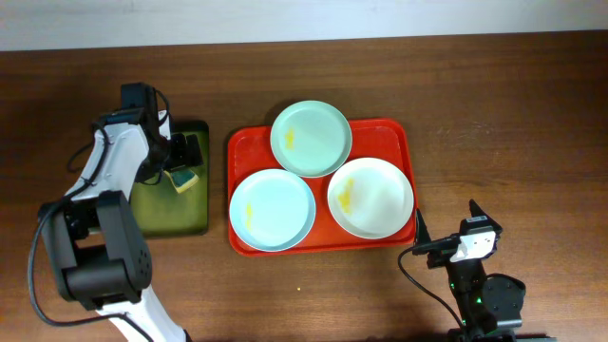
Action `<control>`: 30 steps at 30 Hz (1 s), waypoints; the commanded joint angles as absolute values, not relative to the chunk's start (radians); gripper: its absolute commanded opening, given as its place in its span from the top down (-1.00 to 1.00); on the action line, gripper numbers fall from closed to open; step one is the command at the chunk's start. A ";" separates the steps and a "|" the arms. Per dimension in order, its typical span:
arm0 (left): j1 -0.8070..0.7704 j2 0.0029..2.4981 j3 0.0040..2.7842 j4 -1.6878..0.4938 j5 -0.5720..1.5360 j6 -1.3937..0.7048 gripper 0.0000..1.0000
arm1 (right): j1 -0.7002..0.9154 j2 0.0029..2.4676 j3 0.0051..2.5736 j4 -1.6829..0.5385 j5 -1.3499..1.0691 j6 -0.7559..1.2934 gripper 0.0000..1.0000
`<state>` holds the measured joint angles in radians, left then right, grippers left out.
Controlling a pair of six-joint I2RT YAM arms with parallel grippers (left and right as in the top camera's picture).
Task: Clean dirty plates on tray and stack at the side
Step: 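Reach the left gripper to the sponge on the black tray and grasp it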
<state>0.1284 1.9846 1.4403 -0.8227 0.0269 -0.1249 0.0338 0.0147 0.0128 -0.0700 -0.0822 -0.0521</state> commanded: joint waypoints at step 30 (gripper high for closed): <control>0.190 2.065 1.391 -0.743 0.131 -0.224 0.34 | 0.039 0.007 0.006 -0.072 -0.073 -0.045 -0.98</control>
<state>0.1909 2.0518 1.4044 -0.7483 0.1253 -0.2214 0.0338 0.0147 0.0128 -0.0700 -0.0822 -0.0525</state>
